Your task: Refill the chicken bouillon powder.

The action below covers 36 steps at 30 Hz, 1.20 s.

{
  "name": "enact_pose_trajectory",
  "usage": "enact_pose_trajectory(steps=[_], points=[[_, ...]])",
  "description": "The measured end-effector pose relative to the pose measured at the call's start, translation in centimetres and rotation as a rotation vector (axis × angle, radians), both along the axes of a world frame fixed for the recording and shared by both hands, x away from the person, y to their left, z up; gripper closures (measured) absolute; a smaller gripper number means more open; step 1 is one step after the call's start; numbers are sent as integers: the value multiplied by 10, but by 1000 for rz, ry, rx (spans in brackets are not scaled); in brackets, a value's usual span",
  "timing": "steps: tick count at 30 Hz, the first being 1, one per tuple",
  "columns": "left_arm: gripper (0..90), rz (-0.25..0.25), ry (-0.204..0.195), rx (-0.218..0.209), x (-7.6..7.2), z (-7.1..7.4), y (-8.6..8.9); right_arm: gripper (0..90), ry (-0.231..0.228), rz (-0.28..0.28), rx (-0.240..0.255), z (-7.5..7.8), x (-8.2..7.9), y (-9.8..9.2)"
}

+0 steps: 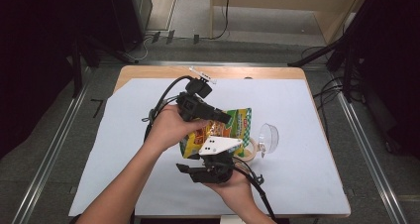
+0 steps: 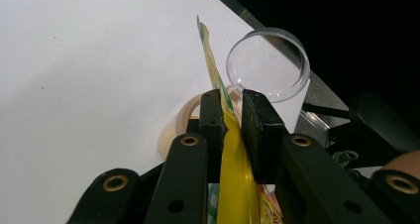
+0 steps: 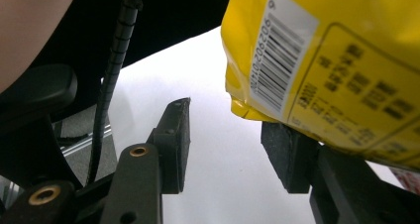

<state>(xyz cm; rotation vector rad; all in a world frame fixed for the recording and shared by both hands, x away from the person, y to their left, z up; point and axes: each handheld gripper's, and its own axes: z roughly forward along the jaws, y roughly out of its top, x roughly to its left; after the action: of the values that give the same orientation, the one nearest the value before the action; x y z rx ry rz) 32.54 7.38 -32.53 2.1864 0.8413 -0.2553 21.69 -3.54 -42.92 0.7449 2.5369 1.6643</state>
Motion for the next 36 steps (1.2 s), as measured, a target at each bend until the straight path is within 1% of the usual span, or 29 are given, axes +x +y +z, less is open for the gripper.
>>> enact_pose_trajectory(steps=[6, 9, 11, 13, 17, 20, 22, 25, 26, 27, 29, 30, 31, 32, 35, 36], points=[[800, -3, -15, -9, -4, -2, 5, 540, -11, 10, -10, -5, -1, 2], [803, -18, -39, -15, -8, -3, 7, 521, -19, 18, -17, -8, -3, 4], [804, -17, -45, -15, -9, -3, 8, 517, -24, 19, -19, -8, -3, 4], [807, -13, -45, -27, -11, -4, 10, 514, -27, 25, -24, -11, -4, 6], [806, -9, -40, -32, -12, -6, 15, 512, -20, 32, -22, -14, -4, 6], [805, -2, -40, -18, -13, -7, 17, 508, -6, 40, -14, -16, -4, 6], [805, 0, -34, -19, -13, -7, 18, 505, -10, 44, -13, -18, -4, 6], [806, 0, -26, -25, -13, -9, 21, 486, -34, 58, -16, -21, -4, 6], [806, 0, -22, -25, -14, -9, 22, 483, -29, 62, -17, -21, -5, 6], [806, -4, -17, -26, -14, -10, 23, 483, -39, 66, -22, -22, -5, 6], [806, -4, -12, -30, -14, -10, 23, 483, -39, 65, -24, -23, -5, 7], [806, -10, 6, -26, -14, -11, 25, 484, -46, 73, -36, -24, -6, 8], [806, -9, 14, -23, -14, -12, 26, 485, -58, 73, -42, -25, -6, 8], [805, -9, 24, -17, -14, -13, 26, 489, -46, 77, -43, -25, -6, 8], [800, -10, 30, -13, -14, -14, 27, 494, -51, 81, -52, -27, -6, 9], [798, -11, 39, -12, -14, -17, 26, 494, -44, 82, -55, -27, -6, 9]])
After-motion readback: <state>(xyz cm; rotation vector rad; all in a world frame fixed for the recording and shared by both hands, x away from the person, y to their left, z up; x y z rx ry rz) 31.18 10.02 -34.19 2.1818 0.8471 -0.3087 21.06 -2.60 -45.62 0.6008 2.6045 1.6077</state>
